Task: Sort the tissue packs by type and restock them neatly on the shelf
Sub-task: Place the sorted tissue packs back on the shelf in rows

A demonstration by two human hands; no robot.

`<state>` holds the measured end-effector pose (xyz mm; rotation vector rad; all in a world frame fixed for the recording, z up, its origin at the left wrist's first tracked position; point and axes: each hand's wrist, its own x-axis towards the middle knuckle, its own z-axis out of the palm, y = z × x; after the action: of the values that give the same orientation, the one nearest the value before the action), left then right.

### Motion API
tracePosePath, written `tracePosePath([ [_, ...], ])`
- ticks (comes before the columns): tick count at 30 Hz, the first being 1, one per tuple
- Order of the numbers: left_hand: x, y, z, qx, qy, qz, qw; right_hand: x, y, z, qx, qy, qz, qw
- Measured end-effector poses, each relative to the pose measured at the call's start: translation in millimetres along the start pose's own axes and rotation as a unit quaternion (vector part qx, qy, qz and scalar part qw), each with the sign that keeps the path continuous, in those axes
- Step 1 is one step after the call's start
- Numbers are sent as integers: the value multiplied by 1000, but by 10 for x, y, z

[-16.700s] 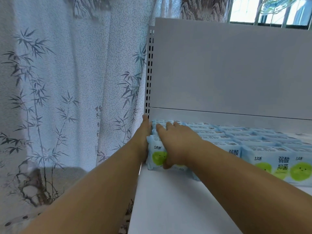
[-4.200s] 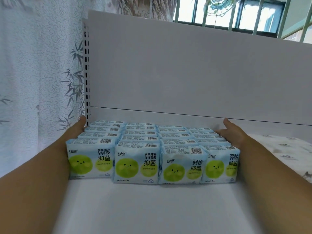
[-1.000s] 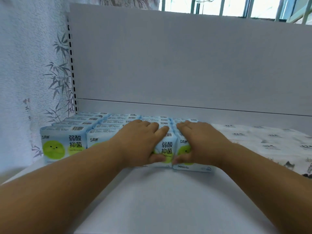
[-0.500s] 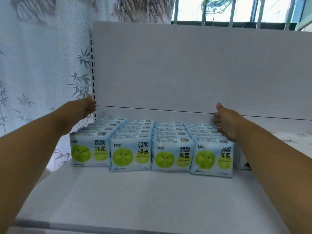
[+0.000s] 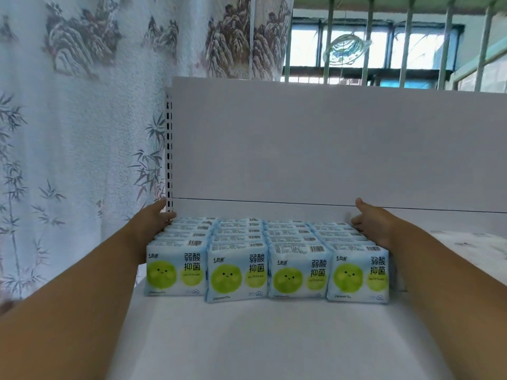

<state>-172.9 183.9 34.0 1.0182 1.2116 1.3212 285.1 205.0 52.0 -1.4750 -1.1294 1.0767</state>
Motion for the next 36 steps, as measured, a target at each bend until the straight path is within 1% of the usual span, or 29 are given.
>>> tracePosePath([
  [3, 24, 10, 36, 0, 5, -1, 1000, 41, 3, 21, -1, 1, -7, 1000],
  [6, 11, -12, -7, 5, -28, -18, 999, 85, 37, -13, 9, -13, -2, 1000],
  [8, -18, -16, -71, 12, -32, -13, 999, 92, 49, -32, 2, 8, -11, 1000],
  [9, -46, -3, -102, 36, -15, 6, 999, 92, 42, -41, -25, 34, -30, 999],
  [10, -68, 25, -131, 87, 15, 40, 995, 80, 22, -50, -81, 59, -55, 993],
  [11, -104, 68, -148, 162, 43, 81, 983, 49, -17, -56, -162, 74, -85, 980],
  [12, -179, 131, -131, 247, 57, 123, 959, -26, -81, -42, -250, 74, -123, 957],
  [13, -274, 194, -84, 325, 49, 167, 930, -130, -145, 2, -323, 61, -171, 929],
  [14, -391, 250, -1, 405, 25, 207, 890, -247, -195, 73, -367, 32, -210, 906],
  [15, -508, 286, 94, 489, -8, 235, 840, -378, -225, 162, -392, -2, -236, 889],
  [16, -626, 291, 209, 562, -46, 247, 788, -496, -220, 263, -413, -33, -252, 874],
  [17, -733, 273, 329, 616, -77, 247, 744, -614, -197, 371, -437, -62, -262, 858],
  [19, -802, 163, 483, 685, -114, 242, 678, -800, -132, 574, -482, -101, -270, 828],
  [21, -750, 30, 553, 725, -112, 245, 634, -922, -73, 748, -523, -119, -286, 794],
  [24, -670, -80, 572, 746, -100, 272, 599, -996, 55, 923, -602, -121, -320, 721],
  [26, -644, -95, 565, 754, -99, 278, 587, -1012, 122, 998, -649, -109, -335, 674],
  [27, -635, -94, 570, 758, -100, 281, 580, -1035, 134, 1021, -662, -102, -341, 659],
  [28, -630, -95, 582, 763, -100, 284, 572, -1062, 132, 1034, -669, -96, -341, 653],
  [32, -621, -90, 616, 781, -95, 301, 539, -1097, 108, 1060, -675, -83, -333, 654],
  [34, -680, -109, 612, 772, -94, 333, 534, -1134, 106, 1110, -676, -72, -346, 646],
  [36, -739, -155, 598, 762, -98, 367, 524, -1200, 114, 1213, -666, -65, -366, 647],
])
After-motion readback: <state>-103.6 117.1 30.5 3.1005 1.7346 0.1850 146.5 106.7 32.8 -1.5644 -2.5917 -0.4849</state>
